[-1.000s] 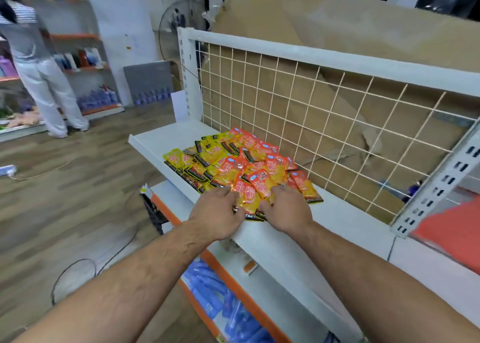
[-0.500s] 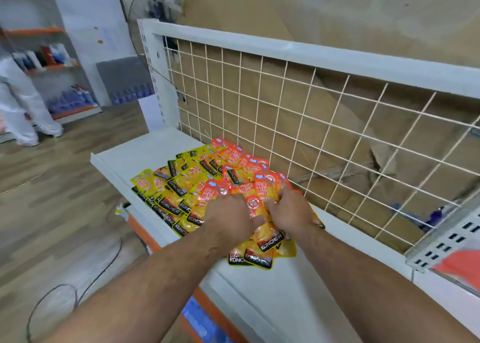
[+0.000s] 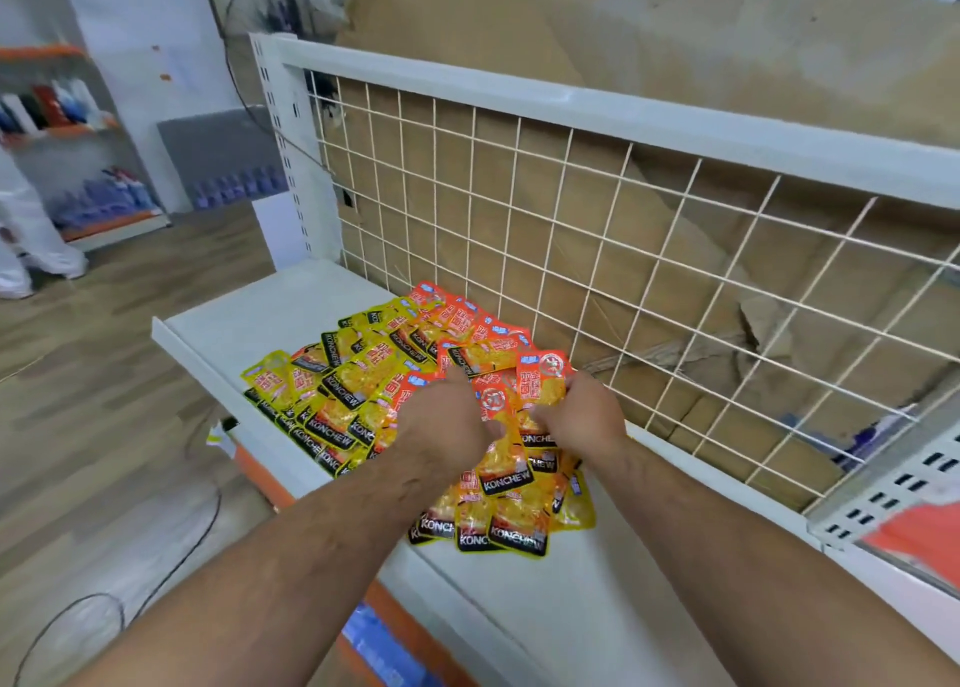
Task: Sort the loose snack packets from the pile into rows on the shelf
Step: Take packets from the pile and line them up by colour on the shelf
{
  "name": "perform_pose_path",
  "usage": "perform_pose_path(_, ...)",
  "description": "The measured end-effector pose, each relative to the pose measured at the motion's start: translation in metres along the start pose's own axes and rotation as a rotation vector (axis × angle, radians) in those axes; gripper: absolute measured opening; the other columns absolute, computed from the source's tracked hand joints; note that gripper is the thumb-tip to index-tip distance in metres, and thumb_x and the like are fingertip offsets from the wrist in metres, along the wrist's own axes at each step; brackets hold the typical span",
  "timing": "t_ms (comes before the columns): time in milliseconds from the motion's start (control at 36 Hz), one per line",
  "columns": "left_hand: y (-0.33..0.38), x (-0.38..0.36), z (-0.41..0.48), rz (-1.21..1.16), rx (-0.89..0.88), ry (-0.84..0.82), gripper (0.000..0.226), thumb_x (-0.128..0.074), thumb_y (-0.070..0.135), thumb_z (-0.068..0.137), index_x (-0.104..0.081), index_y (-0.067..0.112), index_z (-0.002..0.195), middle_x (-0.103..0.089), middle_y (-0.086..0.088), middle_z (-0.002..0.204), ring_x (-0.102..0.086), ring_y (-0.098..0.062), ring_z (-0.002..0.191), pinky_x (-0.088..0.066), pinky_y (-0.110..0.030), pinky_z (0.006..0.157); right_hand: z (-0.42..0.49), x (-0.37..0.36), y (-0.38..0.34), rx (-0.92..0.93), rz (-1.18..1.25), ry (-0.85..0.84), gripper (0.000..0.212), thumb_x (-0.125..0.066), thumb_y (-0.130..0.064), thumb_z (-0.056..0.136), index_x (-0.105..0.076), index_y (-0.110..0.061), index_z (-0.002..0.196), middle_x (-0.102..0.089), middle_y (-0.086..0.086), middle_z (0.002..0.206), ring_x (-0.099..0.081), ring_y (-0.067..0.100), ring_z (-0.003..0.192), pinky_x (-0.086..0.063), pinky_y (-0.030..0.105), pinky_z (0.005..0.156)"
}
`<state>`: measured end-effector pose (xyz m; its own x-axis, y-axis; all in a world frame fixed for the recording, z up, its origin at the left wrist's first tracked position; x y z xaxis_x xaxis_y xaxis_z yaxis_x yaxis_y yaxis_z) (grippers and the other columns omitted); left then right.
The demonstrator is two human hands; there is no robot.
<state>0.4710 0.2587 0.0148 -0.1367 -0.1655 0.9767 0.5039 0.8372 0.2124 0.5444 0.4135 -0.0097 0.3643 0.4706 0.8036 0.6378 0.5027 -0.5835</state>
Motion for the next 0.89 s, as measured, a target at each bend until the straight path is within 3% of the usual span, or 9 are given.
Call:
perform_pose_path(139,-0.005,0.002,-0.002,-0.184,-0.048,0.098,0.056,-0.068,0.041,0.086,-0.032,0.013,0.120,-0.068,-0.009,0.096,-0.067,-0.033,0.087,-0.046,-0.035,0.064,-0.012,0.005,-0.002,-0.015,0.123,-0.011,0.015,-0.076,-0.027,0.081,-0.064,-0.018,0.081,-0.069,-0.002,0.081,-0.067,0.022,0.086,-0.052,0.032,0.077)
perform_pose_path(222,-0.007,0.005,-0.004,-0.280,-0.056,0.107,0.051,-0.066,0.031,0.086,-0.034,0.015,0.122,-0.067,-0.008,0.093,-0.066,-0.033,0.082,-0.048,-0.036,0.063,-0.028,0.011,-0.002,-0.060,0.246,0.011,0.028,-0.074,-0.019,0.084,-0.053,-0.022,0.065,-0.061,-0.007,0.069,-0.064,0.020,0.076,-0.048,0.031,0.070)
perform_pose_path(333,-0.010,0.006,-0.008,-0.532,-0.030,0.028,0.050,-0.075,0.028,0.080,-0.041,0.019,0.116,-0.065,-0.006,0.092,-0.064,-0.030,0.082,-0.051,-0.037,0.068,-0.048,0.017,0.003,-0.106,0.354,0.040,0.023,-0.075,-0.018,0.083,-0.058,-0.019,0.067,-0.069,-0.001,0.073,-0.066,0.018,0.072,-0.052,0.034,0.073)
perform_pose_path(417,-0.011,0.003,-0.014,-0.706,-0.047,-0.053,0.055,-0.075,0.022,0.081,-0.047,0.017,0.128,-0.061,-0.003,0.112,-0.061,-0.020,0.082,-0.043,-0.027,0.066,-0.066,0.024,0.009,-0.133,0.413,0.070,0.026,-0.075,-0.016,0.083,-0.055,-0.018,0.067,-0.067,0.001,0.071,-0.063,0.018,0.066,-0.050,0.034,0.067)
perform_pose_path(500,-0.010,0.001,-0.025,-0.808,-0.067,-0.098,0.057,-0.072,0.016,0.083,-0.048,0.015,0.135,-0.057,-0.001,0.124,-0.060,-0.020,0.093,-0.044,-0.024,0.073,-0.086,0.030,0.020,-0.155,0.446,0.132,0.021,-0.078,-0.021,0.079,-0.060,-0.010,0.076,-0.073,0.010,0.080,-0.069,0.030,0.077,-0.055,0.045,0.078)
perform_pose_path(583,-0.006,-0.004,-0.039,-0.918,-0.051,-0.163,0.049,-0.068,0.009,0.083,-0.054,0.016,0.129,-0.064,-0.002,0.110,-0.065,-0.027,0.090,-0.050,-0.029,0.069,-0.107,0.033,0.036,-0.211,0.479,0.182,0.026,-0.078,-0.022,0.078,-0.066,-0.001,0.088,-0.074,0.011,0.083,-0.071,0.033,0.083,-0.056,0.050,0.083)
perform_pose_path(667,0.002,-0.012,-0.056,-0.999,-0.060,-0.234,0.035,-0.060,-0.001,0.085,-0.058,0.018,0.115,-0.055,0.010,0.079,-0.058,-0.020,0.073,-0.048,-0.027,0.062,-0.134,0.034,0.046,-0.260,0.512,0.206,0.023,-0.078,-0.021,0.080,-0.064,-0.003,0.083,-0.074,0.016,0.087,-0.070,0.033,0.077,-0.055,0.043,0.073)
perform_pose_path(778,0.015,-0.021,-0.079,-1.025,-0.111,-0.320,0.027,-0.056,-0.003,0.086,-0.055,0.024,0.081,-0.059,-0.002,0.074,-0.051,-0.019,0.062,-0.034,-0.024,0.050,-0.169,0.033,0.060,-0.311,0.554,0.215,0.019,-0.077,-0.018,0.083,-0.060,-0.013,0.076,-0.072,0.018,0.084,-0.061,0.021,0.067,-0.044,0.031,0.061)
perform_pose_path(889,0.027,-0.022,-0.099,-1.058,-0.121,-0.354,0.020,-0.065,-0.003,0.082,-0.063,0.017,0.082,-0.060,-0.002,0.077,-0.057,-0.022,0.074,-0.040,-0.024,0.060,-0.204,0.041,0.070,-0.337,0.567,0.229,0.026,-0.074,-0.015,0.086,-0.053,-0.015,0.070,-0.063,0.007,0.065,-0.051,0.013,0.051,-0.037,0.022,0.049)
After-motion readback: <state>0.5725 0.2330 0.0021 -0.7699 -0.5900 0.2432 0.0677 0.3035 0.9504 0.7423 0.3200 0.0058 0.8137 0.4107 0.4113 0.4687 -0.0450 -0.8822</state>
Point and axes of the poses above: each hand's wrist, its own z-axis towards the middle knuckle, its own x-axis out of the back of the hand, y = z × x, the point moved 3 cm from there along z, towards the middle knuckle
